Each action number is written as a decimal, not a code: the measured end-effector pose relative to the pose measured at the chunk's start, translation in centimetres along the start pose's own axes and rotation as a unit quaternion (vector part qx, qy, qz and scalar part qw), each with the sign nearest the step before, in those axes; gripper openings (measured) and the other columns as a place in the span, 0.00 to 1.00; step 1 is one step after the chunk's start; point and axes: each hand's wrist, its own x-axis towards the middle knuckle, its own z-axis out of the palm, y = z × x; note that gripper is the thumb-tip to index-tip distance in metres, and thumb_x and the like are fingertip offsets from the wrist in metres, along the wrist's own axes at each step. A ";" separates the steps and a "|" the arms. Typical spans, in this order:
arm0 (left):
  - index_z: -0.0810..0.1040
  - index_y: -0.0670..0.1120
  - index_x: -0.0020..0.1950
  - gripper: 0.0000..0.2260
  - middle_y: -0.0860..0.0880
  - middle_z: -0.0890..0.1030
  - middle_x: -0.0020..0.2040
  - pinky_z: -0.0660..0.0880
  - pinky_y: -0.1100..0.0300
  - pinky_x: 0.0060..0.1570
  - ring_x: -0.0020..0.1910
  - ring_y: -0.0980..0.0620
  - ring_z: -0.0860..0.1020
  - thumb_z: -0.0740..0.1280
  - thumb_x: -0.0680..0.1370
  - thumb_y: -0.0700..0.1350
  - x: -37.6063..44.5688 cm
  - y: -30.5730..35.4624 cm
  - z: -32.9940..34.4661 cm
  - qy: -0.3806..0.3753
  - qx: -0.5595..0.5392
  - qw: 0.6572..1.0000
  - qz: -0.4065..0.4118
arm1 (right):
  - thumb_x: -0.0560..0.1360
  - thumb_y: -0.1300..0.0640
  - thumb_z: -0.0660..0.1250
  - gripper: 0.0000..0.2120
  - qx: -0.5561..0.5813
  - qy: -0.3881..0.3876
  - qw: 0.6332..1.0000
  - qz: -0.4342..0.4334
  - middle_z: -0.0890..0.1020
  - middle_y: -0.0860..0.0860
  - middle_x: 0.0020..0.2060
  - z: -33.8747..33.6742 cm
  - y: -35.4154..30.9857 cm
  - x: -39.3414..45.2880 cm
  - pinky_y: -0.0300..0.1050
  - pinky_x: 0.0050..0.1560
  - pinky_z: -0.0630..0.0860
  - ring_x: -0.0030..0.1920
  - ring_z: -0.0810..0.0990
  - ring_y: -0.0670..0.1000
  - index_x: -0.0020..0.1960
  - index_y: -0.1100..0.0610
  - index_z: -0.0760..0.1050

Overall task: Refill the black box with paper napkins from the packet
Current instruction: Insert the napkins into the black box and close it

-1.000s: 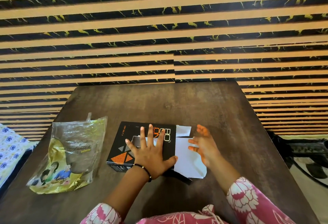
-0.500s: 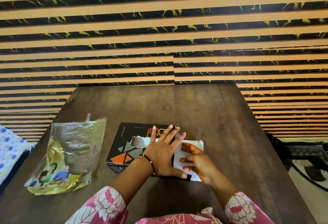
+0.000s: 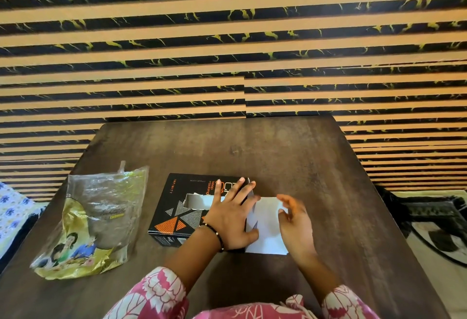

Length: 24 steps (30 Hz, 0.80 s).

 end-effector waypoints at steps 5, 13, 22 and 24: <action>0.60 0.53 0.68 0.28 0.53 0.49 0.77 0.35 0.36 0.70 0.75 0.52 0.40 0.58 0.70 0.60 0.0 0.0 0.0 0.004 -0.008 1.000 -0.010 | 0.78 0.59 0.58 0.18 0.012 0.005 0.994 0.111 0.74 0.55 0.64 0.5 1.1 -0.1 0.51 0.59 0.76 0.59 0.76 0.55 0.67 0.55 0.68; 0.53 0.50 0.73 0.36 0.52 0.47 0.77 0.35 0.43 0.71 0.76 0.53 0.42 0.61 0.68 0.59 -0.4 0.1 0.1 0.048 -0.049 0.997 -0.021 | 0.79 0.56 0.55 0.22 0.114 -0.039 0.992 0.032 0.65 0.45 0.64 2.7 -2.1 -2.4 0.39 0.65 0.62 0.64 0.65 0.43 0.73 0.54 0.59; 0.47 0.44 0.75 0.34 0.47 0.48 0.77 0.39 0.52 0.74 0.76 0.52 0.43 0.47 0.72 0.58 -1.1 0.1 0.3 0.077 -0.063 0.995 -0.031 | 0.79 0.65 0.52 0.27 0.195 -0.132 0.971 0.038 0.62 0.45 0.67 3.2 -3.2 -2.8 0.16 0.52 0.62 0.64 0.64 0.39 0.75 0.53 0.47; 0.47 0.44 0.75 0.34 0.47 0.48 0.77 0.39 0.53 0.74 0.76 0.52 0.43 0.43 0.72 0.58 -1.0 0.0 0.3 0.080 -0.068 0.994 -0.037 | 0.80 0.67 0.51 0.27 0.230 -0.151 0.960 0.056 0.63 0.46 0.64 3.2 -3.4 -2.9 0.16 0.48 0.65 0.61 0.65 0.40 0.75 0.55 0.46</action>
